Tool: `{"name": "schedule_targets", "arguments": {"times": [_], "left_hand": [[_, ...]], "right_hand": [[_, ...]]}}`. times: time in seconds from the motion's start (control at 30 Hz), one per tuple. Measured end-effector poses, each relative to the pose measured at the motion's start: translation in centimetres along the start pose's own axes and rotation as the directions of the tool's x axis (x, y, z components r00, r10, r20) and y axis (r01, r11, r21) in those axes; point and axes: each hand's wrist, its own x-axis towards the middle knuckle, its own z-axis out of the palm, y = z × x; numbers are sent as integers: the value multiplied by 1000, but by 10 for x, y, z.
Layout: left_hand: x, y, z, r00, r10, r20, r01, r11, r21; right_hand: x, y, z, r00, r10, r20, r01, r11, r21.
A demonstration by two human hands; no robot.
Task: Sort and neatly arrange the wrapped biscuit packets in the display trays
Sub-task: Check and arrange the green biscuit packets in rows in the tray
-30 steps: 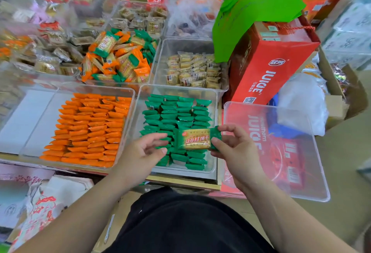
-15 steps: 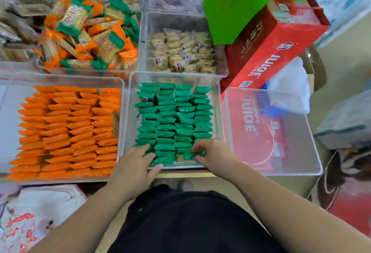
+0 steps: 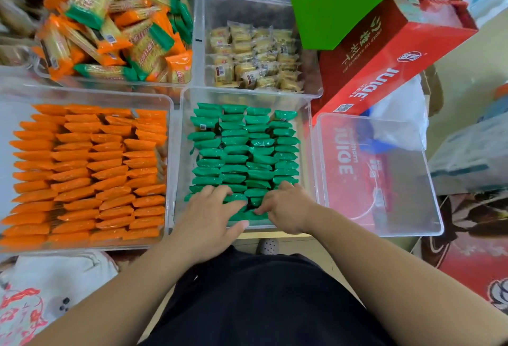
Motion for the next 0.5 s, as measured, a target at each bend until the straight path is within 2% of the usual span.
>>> {"name": "schedule_targets", "arguments": {"times": [0.07, 0.17, 0.3, 0.5], "left_hand": [[8, 2, 3, 997, 56, 61, -58, 998, 30], [12, 0, 10, 991, 69, 118, -77, 995, 66], [12, -1, 10, 991, 56, 124, -63, 997, 48], [15, 0, 7, 989, 13, 145, -6, 999, -48]], "right_hand": [[0, 3, 0, 998, 8, -54, -5, 998, 55], [2, 11, 1, 972, 111, -206, -85, 988, 131], [6, 8, 4, 964, 104, -247, -117, 992, -40], [12, 2, -2, 960, 21, -280, -75, 981, -181]]}}
